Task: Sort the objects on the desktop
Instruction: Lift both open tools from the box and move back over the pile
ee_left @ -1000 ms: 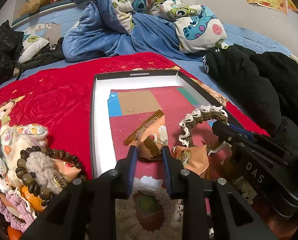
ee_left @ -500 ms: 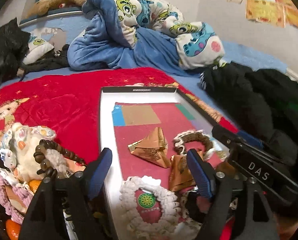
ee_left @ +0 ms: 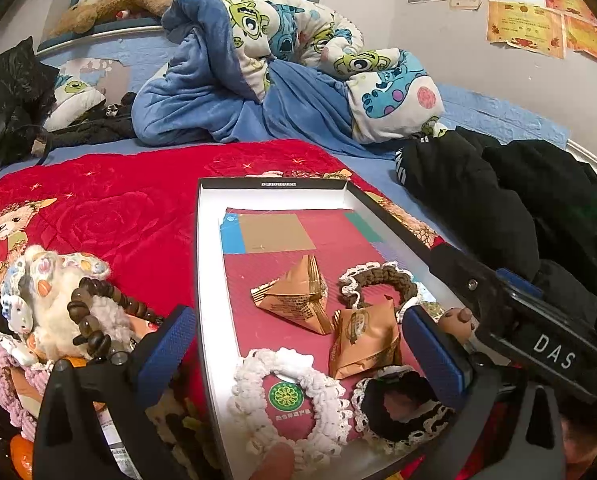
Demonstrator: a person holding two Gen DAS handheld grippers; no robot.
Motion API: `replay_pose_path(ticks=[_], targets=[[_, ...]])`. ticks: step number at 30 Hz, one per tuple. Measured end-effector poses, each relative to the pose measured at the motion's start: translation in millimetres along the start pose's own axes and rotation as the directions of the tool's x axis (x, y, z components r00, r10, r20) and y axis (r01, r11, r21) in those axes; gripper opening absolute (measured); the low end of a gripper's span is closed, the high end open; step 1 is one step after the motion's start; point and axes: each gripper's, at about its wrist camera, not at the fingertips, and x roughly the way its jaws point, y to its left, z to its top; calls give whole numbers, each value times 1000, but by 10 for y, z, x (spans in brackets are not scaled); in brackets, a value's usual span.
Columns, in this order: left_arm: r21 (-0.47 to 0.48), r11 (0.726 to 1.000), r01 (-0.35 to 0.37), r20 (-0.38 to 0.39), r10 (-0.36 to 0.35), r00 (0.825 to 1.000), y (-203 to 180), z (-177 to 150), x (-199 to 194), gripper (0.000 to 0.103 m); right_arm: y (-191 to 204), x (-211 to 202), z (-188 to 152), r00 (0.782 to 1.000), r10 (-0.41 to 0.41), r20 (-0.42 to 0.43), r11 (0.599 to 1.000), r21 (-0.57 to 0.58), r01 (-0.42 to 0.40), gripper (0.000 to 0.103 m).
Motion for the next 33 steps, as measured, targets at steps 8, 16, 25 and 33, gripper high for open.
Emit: replay_pose_path(ticks=[8, 16, 25, 33], targets=[[26, 999, -32, 19, 32, 999, -79, 4, -82, 103, -77, -116, -15, 1000, 6, -3, 1000, 14, -6, 103], [46, 997, -63, 26, 62, 998, -159, -2, -256, 103, 63, -351, -31, 999, -8, 37, 998, -59, 10, 103], [0, 995, -102, 24, 102, 995, -43, 10, -750, 103, 83, -799, -18, 994, 34, 102, 997, -78, -26, 103], [0, 987, -159, 51, 159, 986, 241, 20, -1516, 103, 232, -1224, -23, 983, 110, 147, 992, -73, -101, 103]])
